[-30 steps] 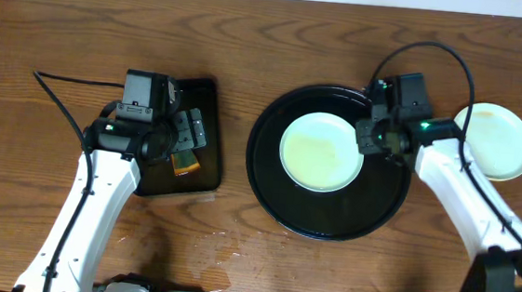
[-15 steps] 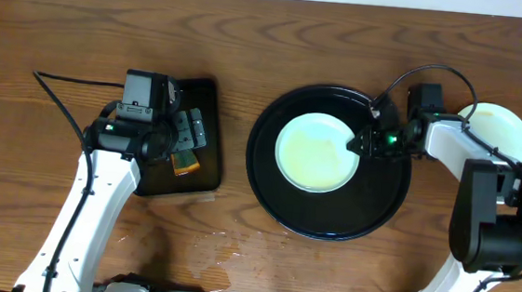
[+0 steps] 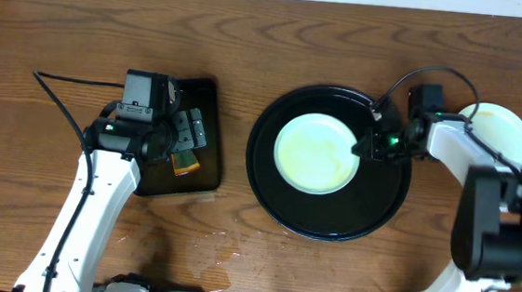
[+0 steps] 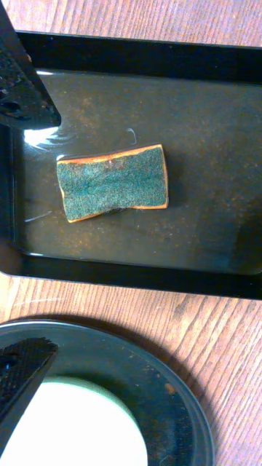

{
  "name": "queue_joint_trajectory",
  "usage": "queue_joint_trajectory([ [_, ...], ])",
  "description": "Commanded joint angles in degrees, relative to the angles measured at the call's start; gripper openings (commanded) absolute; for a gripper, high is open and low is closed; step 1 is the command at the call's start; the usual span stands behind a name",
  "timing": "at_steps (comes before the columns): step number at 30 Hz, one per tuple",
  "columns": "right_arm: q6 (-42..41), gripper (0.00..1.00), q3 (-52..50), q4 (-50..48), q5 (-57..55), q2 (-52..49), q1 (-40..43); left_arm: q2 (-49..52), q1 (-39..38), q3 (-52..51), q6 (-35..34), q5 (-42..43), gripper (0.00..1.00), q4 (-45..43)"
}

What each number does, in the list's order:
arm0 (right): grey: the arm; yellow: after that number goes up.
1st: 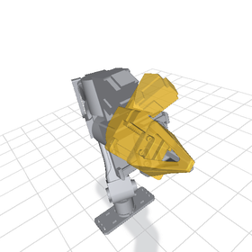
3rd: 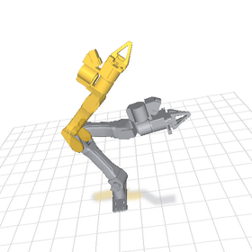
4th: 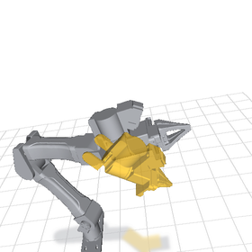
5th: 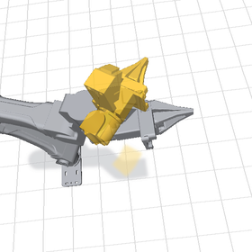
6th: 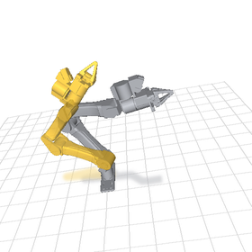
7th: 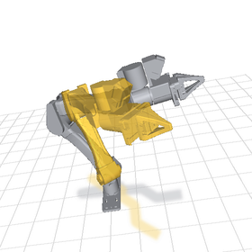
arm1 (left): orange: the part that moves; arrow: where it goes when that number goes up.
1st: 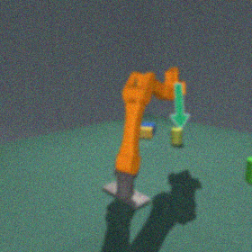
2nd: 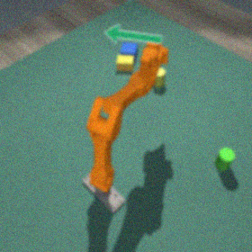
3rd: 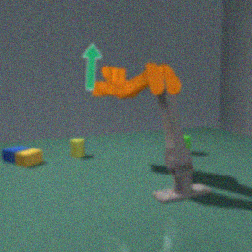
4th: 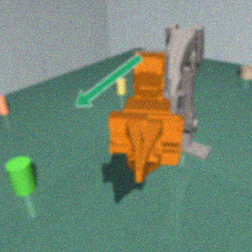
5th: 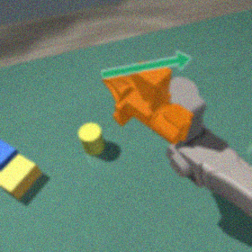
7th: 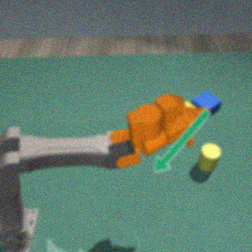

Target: Clean dirty plates on tray and stack at the side

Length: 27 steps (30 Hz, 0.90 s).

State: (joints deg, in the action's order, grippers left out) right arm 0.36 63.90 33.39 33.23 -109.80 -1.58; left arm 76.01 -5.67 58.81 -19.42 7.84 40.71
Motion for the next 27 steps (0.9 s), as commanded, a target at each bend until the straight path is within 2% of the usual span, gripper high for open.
queue_joint_trajectory([
  [1, -2.3, 0.01, 0.2, 1.6, -12.6, 10.3, -2.4, 0.4, 0.1, 0.9, 0.5, 0.5, 0.92, 0.2],
  [5, -5.0, 0.01, 0.2, 2.9, -22.9, 17.8, -5.9, 0.4, 0.1, 0.9, 0.5, 0.5, 0.92, 0.2],
  [9, -7.6, 0.01, 0.2, 3.9, -42.3, 25.4, -12.1, 0.4, 0.1, 0.9, 0.5, 0.5, 0.92, 0.2],
  [18, -11.2, 0.01, 0.2, 4.8, -80.5, 30.1, -30.9, 0.4, 0.1, 0.9, 0.5, 0.5, 0.92, 0.2],
  [27, -10.0, 0.01, 0.2, 4.7, -98.1, 30.1, -46.3, 0.4, 0.1, 0.9, 0.5, 0.5, 0.92, 0.2],
])
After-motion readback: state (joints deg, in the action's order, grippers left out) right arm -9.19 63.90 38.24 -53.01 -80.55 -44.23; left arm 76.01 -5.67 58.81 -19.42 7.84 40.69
